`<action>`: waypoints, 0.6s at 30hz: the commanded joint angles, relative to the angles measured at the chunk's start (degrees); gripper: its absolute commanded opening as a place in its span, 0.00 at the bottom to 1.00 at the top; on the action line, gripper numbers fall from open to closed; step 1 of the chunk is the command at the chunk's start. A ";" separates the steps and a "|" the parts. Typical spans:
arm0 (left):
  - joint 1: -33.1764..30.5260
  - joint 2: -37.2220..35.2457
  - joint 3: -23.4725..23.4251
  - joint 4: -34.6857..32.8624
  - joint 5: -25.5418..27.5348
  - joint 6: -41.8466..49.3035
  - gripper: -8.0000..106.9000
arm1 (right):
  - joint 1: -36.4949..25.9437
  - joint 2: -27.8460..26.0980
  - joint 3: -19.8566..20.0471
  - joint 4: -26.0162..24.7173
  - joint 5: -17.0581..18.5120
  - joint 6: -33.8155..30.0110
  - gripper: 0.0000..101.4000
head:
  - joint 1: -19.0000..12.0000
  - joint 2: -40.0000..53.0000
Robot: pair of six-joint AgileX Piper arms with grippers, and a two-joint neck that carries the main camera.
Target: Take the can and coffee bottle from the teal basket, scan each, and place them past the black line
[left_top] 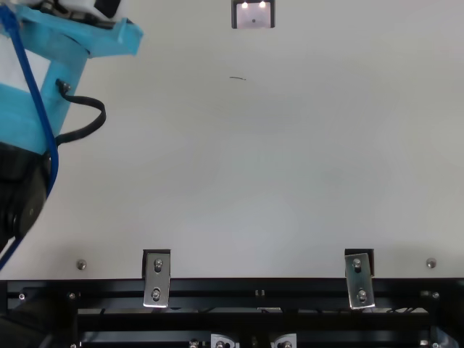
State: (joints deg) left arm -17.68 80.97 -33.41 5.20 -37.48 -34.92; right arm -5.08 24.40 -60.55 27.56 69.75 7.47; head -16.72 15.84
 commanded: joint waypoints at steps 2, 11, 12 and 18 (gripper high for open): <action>5.14 4.00 1.64 17.47 -9.67 -6.64 0.16 | 0.00 0.00 0.00 0.00 0.00 0.00 1.00 | -0.01 -0.08; 8.57 6.66 1.96 20.69 -13.71 -7.52 0.16 | 0.00 0.00 0.00 0.00 0.00 0.00 1.00 | -0.01 -0.08; 8.57 6.66 1.96 21.25 -13.82 -7.52 0.16 | 0.00 0.00 0.00 0.00 0.00 0.00 1.00 | -0.01 -0.08; 8.57 6.66 1.96 21.41 -13.83 -7.66 0.16 | 0.00 0.00 0.00 0.00 0.00 0.00 1.00 | -0.01 -0.08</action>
State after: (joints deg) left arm -9.12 87.63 -31.46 26.74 -51.30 -42.58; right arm -5.08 24.40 -60.55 27.56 69.75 7.47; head -16.72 15.84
